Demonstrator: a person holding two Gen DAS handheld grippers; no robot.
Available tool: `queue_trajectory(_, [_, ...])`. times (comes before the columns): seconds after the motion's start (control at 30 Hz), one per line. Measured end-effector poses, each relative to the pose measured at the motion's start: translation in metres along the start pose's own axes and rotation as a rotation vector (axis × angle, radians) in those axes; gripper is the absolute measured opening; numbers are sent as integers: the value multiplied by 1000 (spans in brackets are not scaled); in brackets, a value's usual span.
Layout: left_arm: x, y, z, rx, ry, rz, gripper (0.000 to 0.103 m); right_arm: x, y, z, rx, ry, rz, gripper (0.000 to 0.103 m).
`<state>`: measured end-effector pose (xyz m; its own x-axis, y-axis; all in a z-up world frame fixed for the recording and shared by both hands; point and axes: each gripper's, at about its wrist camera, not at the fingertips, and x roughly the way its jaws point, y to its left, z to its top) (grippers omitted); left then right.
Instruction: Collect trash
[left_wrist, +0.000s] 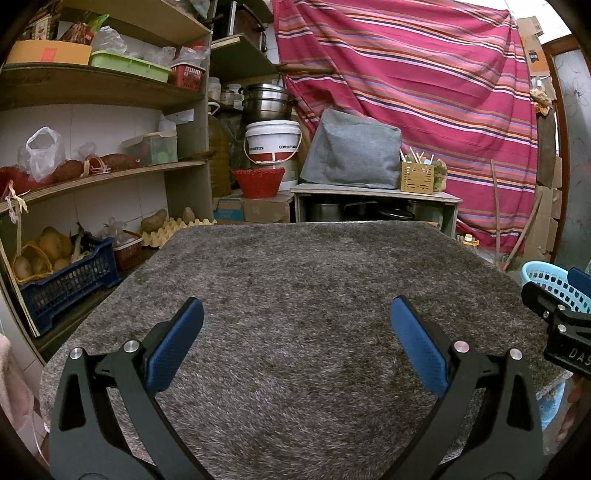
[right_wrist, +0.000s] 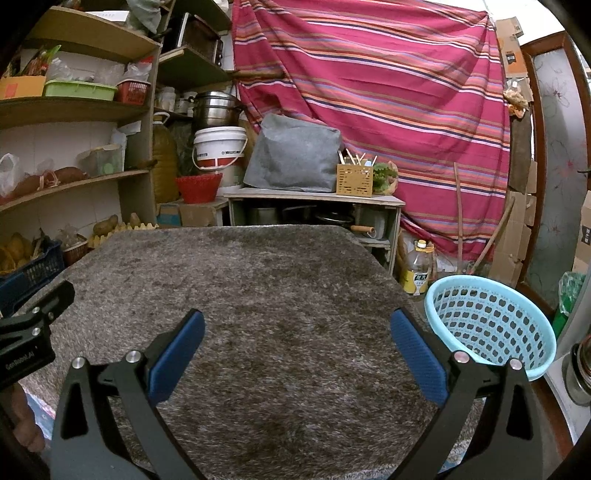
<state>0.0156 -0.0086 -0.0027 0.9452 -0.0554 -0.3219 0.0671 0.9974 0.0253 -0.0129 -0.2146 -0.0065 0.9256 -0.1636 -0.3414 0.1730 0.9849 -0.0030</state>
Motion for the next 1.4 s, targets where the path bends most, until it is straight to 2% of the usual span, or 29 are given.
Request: queue_trajectory(1.4, [1,5,2,-12,2,2,98,-1,-2,-2,-7,-3,-2,99])
